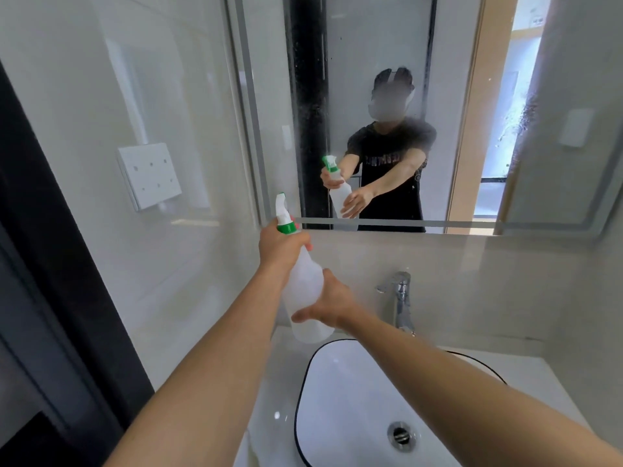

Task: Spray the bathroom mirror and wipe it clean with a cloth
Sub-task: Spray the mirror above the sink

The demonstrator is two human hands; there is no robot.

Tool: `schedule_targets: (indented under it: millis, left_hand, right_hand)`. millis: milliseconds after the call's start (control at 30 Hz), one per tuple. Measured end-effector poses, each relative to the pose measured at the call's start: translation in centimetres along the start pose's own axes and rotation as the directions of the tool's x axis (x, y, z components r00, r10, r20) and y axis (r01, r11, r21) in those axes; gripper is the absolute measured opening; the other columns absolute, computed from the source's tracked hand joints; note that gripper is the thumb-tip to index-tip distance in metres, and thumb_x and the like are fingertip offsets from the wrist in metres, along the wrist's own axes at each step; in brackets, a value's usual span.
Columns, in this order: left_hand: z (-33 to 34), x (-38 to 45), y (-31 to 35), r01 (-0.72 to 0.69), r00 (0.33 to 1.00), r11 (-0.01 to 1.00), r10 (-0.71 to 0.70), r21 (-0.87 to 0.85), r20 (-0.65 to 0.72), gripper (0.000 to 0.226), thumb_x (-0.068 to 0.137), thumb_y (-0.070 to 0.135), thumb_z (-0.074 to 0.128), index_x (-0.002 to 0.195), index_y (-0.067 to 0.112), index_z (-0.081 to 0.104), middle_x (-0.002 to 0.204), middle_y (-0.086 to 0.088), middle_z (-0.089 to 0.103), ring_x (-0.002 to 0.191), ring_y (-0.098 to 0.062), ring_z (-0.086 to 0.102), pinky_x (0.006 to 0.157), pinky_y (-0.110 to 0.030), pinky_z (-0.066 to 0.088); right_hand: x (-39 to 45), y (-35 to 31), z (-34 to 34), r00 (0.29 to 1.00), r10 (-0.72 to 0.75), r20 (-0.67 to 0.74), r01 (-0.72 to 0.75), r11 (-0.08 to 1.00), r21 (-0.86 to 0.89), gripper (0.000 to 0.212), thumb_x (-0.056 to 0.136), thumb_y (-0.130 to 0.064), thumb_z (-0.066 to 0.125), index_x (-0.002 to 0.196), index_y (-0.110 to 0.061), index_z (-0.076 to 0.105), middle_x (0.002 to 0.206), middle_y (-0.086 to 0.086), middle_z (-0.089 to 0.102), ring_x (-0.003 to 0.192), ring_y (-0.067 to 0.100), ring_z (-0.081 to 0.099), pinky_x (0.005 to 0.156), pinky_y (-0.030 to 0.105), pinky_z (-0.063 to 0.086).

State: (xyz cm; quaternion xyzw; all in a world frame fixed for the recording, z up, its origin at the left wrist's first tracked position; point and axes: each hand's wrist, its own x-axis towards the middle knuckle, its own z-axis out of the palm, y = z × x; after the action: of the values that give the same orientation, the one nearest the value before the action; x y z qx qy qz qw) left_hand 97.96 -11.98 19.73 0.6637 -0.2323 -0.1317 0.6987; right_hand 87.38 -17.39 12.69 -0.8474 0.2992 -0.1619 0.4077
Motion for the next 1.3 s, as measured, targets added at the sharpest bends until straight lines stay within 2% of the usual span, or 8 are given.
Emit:
schedule_targets:
  millis: [167,367,533,667,800,1000,1233,1300]
  left_hand:
    - [1.2,0.1,-1.8,0.021,1.0,1.0,-0.021,-0.02,0.022,0.031,0.052,0.005,0.065,0.081,0.016,0.066,0.075,-0.002,0.065,0.062,-0.024,0.066,0.076,-0.046,0.06]
    - [3.9,-0.4,-2.8,0.051,0.992,0.998,-0.054,0.024,0.112,0.031,0.055,0.003,0.068,0.084,0.012,0.068,0.08,-0.008,0.066,0.06,-0.024,0.068,0.075,-0.043,0.06]
    - [7.2,-1.1,-2.3,0.024,0.963,0.997,-0.042,0.071,0.267,0.042,0.063,0.0,0.07,0.103,0.01,0.066,0.095,-0.01,0.066,0.073,-0.03,0.071,0.08,-0.045,0.059]
    - [10.7,-1.8,-1.5,-0.022,0.955,0.997,-0.001,0.073,0.298,0.049,0.049,0.009,0.069,0.097,0.015,0.067,0.089,-0.008,0.066,0.094,-0.042,0.069,0.084,-0.055,0.059]
    - [14.3,-2.7,-1.1,-0.044,0.944,0.997,0.02,0.064,0.329,0.04,0.048,0.009,0.068,0.086,0.02,0.065,0.083,-0.007,0.065,0.079,-0.034,0.067,0.077,-0.053,0.058]
    - [19.4,-5.1,-0.6,-0.043,0.929,0.998,0.021,0.051,0.37,0.037,0.051,0.004,0.068,0.086,0.014,0.065,0.081,-0.008,0.064,0.073,-0.028,0.061,0.06,-0.033,0.05]
    - [25.2,-7.2,0.8,-0.133,0.832,0.99,0.08,0.056,0.549,0.046,0.062,0.0,0.075,0.104,0.011,0.065,0.093,-0.01,0.064,0.083,-0.027,0.064,0.07,-0.035,0.057]
    - [26.9,-8.1,1.6,-0.143,0.814,0.989,0.098,0.035,0.573,0.05,0.058,0.001,0.076,0.104,0.016,0.064,0.094,-0.006,0.065,0.094,-0.03,0.064,0.081,-0.042,0.059]
  right_hand:
    - [-0.8,1.6,0.4,0.998,0.065,-0.007,-0.064,0.997,0.04,0.085,0.061,-0.031,0.09,0.129,-0.02,0.041,0.114,-0.001,0.051,0.112,0.025,0.052,0.086,0.043,0.054]
    - [-1.5,3.9,0.2,0.99,0.128,-0.063,-0.121,0.986,0.114,0.087,0.062,-0.03,0.09,0.132,-0.018,0.039,0.122,0.002,0.054,0.109,0.024,0.052,0.087,0.041,0.051]
    - [-2.3,5.5,-1.9,0.976,0.174,-0.134,-0.15,0.974,0.167,0.087,0.062,-0.031,0.09,0.131,-0.018,0.039,0.115,-0.001,0.053,0.113,0.025,0.054,0.091,0.045,0.053]
    - [-2.8,6.9,-4.8,0.962,0.189,-0.196,-0.16,0.975,0.155,0.09,0.059,-0.034,0.09,0.133,-0.022,0.04,0.118,-0.001,0.057,0.112,0.025,0.055,0.086,0.044,0.056]
    - [-3.7,8.6,-7.5,0.949,0.204,-0.239,-0.17,0.973,0.153,0.095,0.056,-0.035,0.091,0.135,-0.027,0.038,0.121,-0.002,0.057,0.114,0.025,0.055,0.085,0.042,0.055]
    - [-5.4,11.6,-11.2,0.92,0.263,-0.291,-0.222,0.961,0.166,0.092,0.061,-0.032,0.09,0.135,-0.025,0.037,0.122,-0.002,0.054,0.115,0.024,0.053,0.089,0.041,0.051]
    - [-7.5,14.1,-15.7,0.866,0.316,-0.389,-0.261,0.947,0.189,0.094,0.06,-0.035,0.091,0.135,-0.022,0.036,0.123,0.0,0.054,0.117,0.025,0.052,0.092,0.043,0.053]
    - [-8.2,14.6,-17.4,0.855,0.319,-0.41,-0.263,0.946,0.186,0.094,0.062,-0.034,0.091,0.137,-0.021,0.035,0.125,0.001,0.053,0.117,0.025,0.051,0.092,0.041,0.051]
